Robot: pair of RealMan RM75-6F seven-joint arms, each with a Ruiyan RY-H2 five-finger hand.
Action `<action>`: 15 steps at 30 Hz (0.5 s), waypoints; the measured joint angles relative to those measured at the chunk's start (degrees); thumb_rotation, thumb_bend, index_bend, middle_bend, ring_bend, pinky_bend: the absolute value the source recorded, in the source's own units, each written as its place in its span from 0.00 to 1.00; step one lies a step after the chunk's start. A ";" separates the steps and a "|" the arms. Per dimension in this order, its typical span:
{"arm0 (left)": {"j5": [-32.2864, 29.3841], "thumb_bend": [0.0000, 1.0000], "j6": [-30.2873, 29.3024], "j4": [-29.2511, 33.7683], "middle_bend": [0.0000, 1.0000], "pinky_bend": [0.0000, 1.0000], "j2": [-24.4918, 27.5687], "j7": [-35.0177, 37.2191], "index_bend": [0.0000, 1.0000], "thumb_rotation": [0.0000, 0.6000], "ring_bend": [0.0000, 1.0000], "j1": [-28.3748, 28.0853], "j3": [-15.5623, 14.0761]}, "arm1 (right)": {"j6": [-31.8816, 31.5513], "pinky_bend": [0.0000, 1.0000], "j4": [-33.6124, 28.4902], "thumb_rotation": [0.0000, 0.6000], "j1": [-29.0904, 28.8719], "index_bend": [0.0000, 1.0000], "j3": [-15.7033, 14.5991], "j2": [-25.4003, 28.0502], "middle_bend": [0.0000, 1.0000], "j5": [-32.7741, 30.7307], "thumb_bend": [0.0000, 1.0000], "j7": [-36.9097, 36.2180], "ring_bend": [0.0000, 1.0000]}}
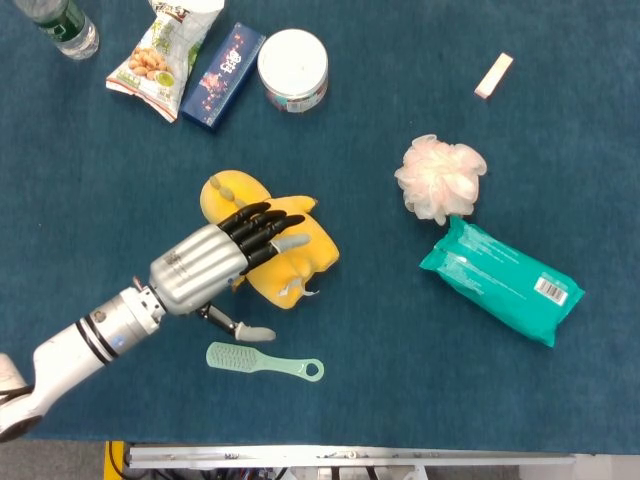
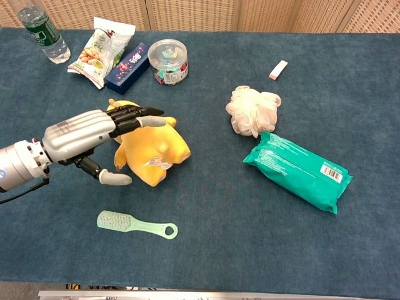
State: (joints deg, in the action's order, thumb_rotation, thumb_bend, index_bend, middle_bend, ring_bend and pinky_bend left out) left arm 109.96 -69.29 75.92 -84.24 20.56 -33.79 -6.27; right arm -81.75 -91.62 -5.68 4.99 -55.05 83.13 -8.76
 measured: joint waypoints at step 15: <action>0.50 0.02 -3.38 -10.32 0.00 0.00 -10.81 -3.26 0.00 0.20 0.00 -1.39 0.10 | 0.19 0.27 0.02 1.00 0.22 0.41 0.02 -0.04 0.37 -0.50 0.21 0.33 0.24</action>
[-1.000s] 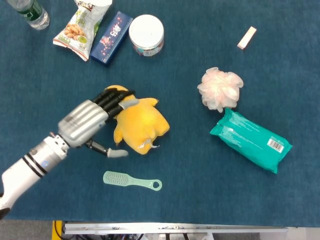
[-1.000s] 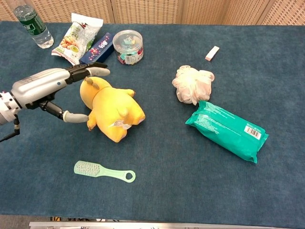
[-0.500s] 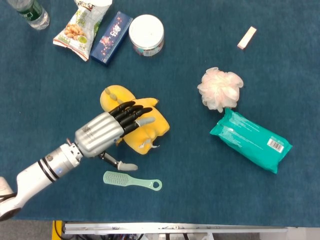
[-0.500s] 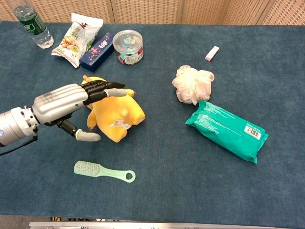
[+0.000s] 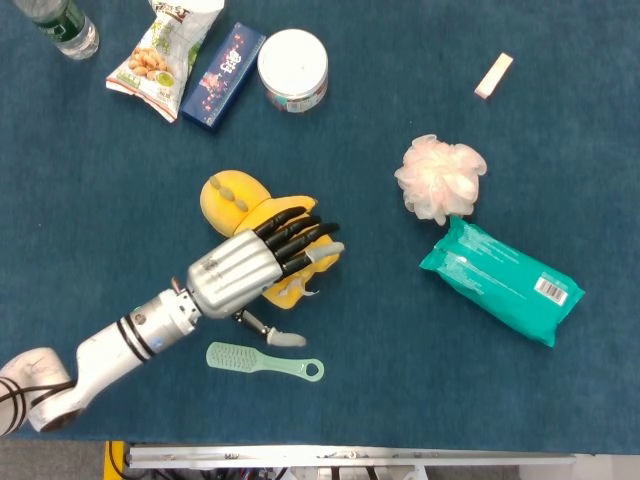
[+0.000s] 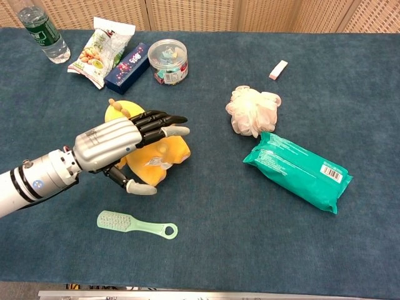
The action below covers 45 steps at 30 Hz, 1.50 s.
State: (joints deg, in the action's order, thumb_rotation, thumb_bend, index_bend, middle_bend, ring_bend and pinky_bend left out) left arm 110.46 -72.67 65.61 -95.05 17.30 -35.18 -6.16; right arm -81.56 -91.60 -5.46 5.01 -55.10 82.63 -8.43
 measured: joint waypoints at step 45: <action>-2.41 0.02 -1.05 -2.20 0.00 0.00 -1.63 -15.94 0.00 0.20 0.00 -1.36 -2.79 | 0.90 0.27 1.29 1.00 0.29 0.41 -0.01 -0.60 0.37 -0.30 0.21 -1.37 0.25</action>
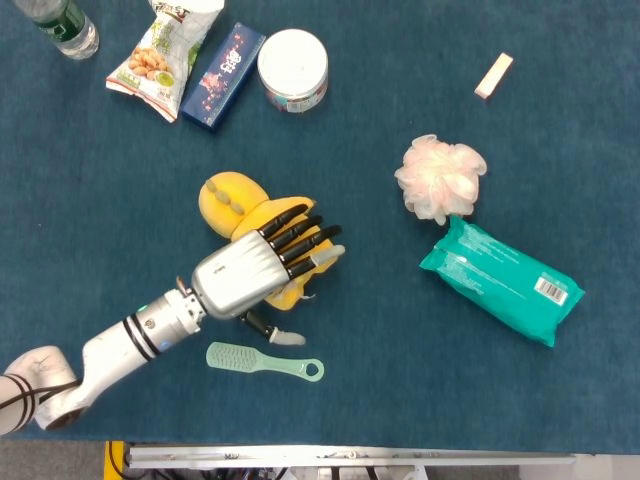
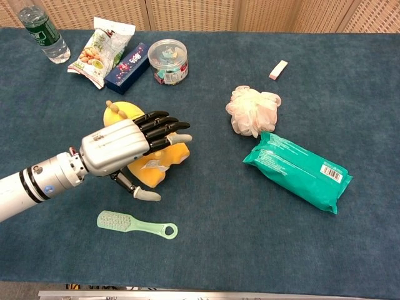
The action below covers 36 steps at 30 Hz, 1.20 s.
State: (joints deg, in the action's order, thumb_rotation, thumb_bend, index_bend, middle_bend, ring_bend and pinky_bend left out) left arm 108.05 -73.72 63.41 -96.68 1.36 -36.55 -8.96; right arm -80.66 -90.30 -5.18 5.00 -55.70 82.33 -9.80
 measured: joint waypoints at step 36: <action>-4.52 0.02 3.96 3.68 0.00 0.00 1.68 0.65 0.00 0.20 0.00 0.90 -0.05 | -0.71 0.27 -0.11 1.00 -0.07 0.41 0.09 0.46 0.37 0.94 0.21 -0.40 0.25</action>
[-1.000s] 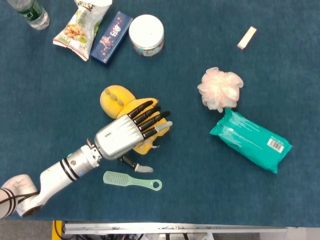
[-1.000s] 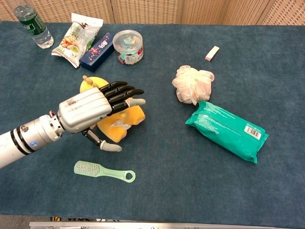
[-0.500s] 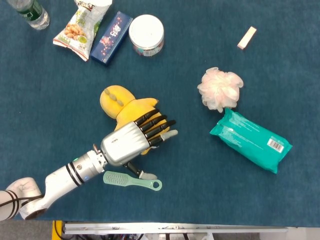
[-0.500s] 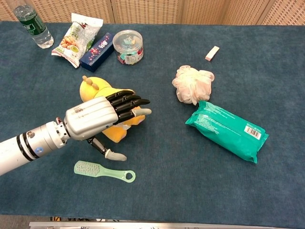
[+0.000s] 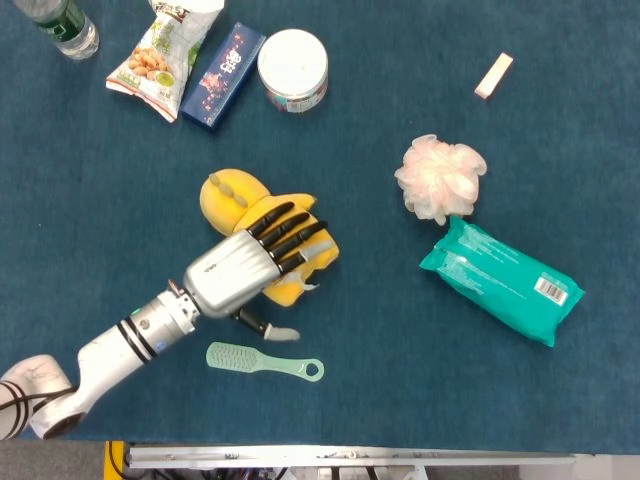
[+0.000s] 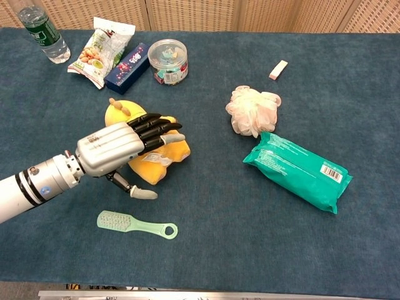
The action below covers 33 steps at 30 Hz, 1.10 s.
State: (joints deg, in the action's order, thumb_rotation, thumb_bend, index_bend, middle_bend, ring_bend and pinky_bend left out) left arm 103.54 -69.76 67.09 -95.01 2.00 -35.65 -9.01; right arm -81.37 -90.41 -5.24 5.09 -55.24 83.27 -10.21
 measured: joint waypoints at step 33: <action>-0.94 0.02 1.63 3.98 0.00 0.00 0.66 0.14 0.00 0.20 0.00 0.86 0.15 | 0.15 0.27 -0.12 1.00 0.24 0.41 -0.23 0.10 0.37 -0.39 0.21 0.34 0.25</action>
State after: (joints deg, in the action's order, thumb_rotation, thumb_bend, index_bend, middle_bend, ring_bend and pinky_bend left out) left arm 102.60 -68.13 71.07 -94.35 2.14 -34.79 -8.86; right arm -81.22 -90.54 -5.00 4.87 -55.14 82.88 -9.86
